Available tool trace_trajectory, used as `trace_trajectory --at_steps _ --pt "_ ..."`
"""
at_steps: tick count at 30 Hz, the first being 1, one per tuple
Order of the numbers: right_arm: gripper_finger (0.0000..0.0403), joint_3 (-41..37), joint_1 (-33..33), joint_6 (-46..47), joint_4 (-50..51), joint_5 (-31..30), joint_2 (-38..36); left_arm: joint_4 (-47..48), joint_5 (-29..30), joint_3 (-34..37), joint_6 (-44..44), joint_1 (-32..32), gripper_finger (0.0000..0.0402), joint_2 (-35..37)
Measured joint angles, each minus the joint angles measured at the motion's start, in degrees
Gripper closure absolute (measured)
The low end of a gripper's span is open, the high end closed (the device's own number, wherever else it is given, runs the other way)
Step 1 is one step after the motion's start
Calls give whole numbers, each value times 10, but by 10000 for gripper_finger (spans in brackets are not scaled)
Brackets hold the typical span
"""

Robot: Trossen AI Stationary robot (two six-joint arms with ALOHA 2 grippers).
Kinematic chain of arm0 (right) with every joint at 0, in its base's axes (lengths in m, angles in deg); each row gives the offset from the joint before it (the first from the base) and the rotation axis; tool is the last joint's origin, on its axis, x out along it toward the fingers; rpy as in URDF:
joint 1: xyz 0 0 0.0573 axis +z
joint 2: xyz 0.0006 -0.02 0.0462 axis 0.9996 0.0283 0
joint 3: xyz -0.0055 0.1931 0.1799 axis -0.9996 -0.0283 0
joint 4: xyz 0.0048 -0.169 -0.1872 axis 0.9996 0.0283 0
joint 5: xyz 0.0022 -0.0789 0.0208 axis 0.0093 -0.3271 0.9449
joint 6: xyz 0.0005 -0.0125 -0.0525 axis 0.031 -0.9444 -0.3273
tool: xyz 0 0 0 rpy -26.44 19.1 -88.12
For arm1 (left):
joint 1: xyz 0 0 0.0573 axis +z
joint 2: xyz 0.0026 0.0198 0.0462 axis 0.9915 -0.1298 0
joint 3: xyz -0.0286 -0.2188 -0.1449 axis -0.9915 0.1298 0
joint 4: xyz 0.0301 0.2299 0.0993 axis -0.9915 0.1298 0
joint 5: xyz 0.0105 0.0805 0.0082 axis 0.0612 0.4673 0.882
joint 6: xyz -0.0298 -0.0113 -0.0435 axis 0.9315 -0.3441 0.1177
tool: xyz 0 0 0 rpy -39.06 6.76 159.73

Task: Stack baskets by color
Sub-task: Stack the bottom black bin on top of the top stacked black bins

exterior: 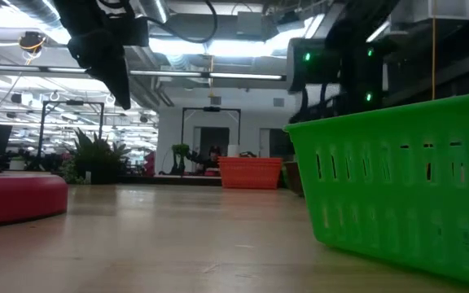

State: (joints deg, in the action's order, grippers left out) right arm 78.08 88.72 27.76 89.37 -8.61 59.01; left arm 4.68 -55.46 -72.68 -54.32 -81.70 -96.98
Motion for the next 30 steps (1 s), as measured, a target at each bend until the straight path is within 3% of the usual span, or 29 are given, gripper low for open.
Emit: trace_trajectory --at_steps 2,6,11,15,18,22,30 --pt "305 -1 4 -8 0 -38 14 0 0 0 0 0 399 0" --pt "388 -1 12 -42 31 -113 11 0 0 0 0 0 399 0" --pt "399 0 -6 -20 160 -200 -45 -3 -1 0 0 0 394 0" --pt "401 -2 -65 -1 272 -232 -116 -15 -2 0 -1 0 399 0" --pt "401 -10 -123 -35 300 -277 -172 -22 -2 0 -2 0 400 0" --pt "402 -17 -218 -132 273 -294 -215 -32 -2 0 -5 0 394 0" --pt "402 -18 -362 -287 152 -276 -197 -58 -2 0 -6 0 393 0"
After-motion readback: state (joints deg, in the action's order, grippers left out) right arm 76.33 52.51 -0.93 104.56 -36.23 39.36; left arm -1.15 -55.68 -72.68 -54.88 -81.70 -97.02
